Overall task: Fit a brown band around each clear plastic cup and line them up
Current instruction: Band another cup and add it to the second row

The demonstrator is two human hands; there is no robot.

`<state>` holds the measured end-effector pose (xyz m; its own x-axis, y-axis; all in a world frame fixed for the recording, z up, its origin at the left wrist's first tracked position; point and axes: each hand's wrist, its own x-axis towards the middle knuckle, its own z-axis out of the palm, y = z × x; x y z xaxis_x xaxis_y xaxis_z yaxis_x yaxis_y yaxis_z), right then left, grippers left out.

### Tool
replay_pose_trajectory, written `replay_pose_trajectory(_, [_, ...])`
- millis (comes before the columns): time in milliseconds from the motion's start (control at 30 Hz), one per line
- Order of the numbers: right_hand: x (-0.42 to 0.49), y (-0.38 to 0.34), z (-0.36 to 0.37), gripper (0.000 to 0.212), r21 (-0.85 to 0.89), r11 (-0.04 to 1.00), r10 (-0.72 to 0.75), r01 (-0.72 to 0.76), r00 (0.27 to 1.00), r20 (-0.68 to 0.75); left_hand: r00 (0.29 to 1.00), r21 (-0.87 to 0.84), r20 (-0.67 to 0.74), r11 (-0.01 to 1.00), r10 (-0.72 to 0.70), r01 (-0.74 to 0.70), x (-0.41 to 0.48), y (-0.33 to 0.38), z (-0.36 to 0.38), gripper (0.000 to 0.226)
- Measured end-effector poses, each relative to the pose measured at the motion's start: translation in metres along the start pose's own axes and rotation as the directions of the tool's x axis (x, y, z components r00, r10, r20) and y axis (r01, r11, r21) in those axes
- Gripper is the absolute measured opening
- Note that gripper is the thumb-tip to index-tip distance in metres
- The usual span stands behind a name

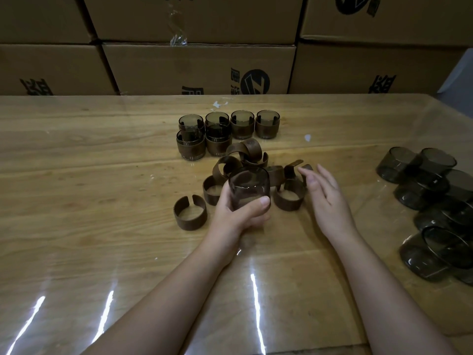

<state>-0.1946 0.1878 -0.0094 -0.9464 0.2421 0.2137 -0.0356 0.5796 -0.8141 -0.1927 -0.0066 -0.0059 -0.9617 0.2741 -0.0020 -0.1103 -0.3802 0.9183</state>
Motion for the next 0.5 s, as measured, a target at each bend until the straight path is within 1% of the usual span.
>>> replay_pose_trajectory(100, [-0.0011, -0.0019, -0.0014, 0.04, 0.035, 0.999, -0.007, 0.007, 1.0, -0.006, 1.0, -0.045, -0.021, 0.999, -0.017, 0.016, 0.0007, 0.0006, -0.0021, 0.065])
replay_pose_trajectory(200, [-0.0019, -0.0018, 0.001, 0.056, -0.009, 1.0, 0.02, -0.019, 0.999, 0.043, 1.0, -0.08, 0.009, 0.996, -0.028, 0.029, 0.0003, 0.0015, -0.004, 0.069])
replay_pose_trajectory(267, [-0.0018, -0.0006, 0.0025, 0.058, -0.031, 0.999, 0.043, -0.041, 0.998, 0.047, 0.999, -0.098, 0.029, 0.994, -0.038, 0.04, -0.0007, 0.0021, -0.0032, 0.068])
replay_pose_trajectory(333, [-0.0009, 0.0013, 0.0025, 0.056, -0.023, 0.998, 0.055, -0.055, 0.998, 0.034, 0.998, -0.089, 0.053, 0.995, -0.039, 0.044, -0.0013, 0.0023, -0.0025, 0.068])
replay_pose_trajectory(400, [0.0004, 0.0032, 0.0012, 0.051, -0.012, 0.998, 0.063, -0.063, 0.998, -0.008, 0.996, -0.079, 0.076, 0.996, -0.04, 0.046, -0.0018, 0.0024, -0.0018, 0.066])
replay_pose_trajectory(500, [0.0027, 0.0048, 0.0002, 0.03, 0.01, 0.996, 0.088, -0.087, 0.989, -0.117, 0.993, -0.11, 0.102, 0.992, -0.057, 0.068, -0.0012, 0.0022, -0.0009, 0.053])
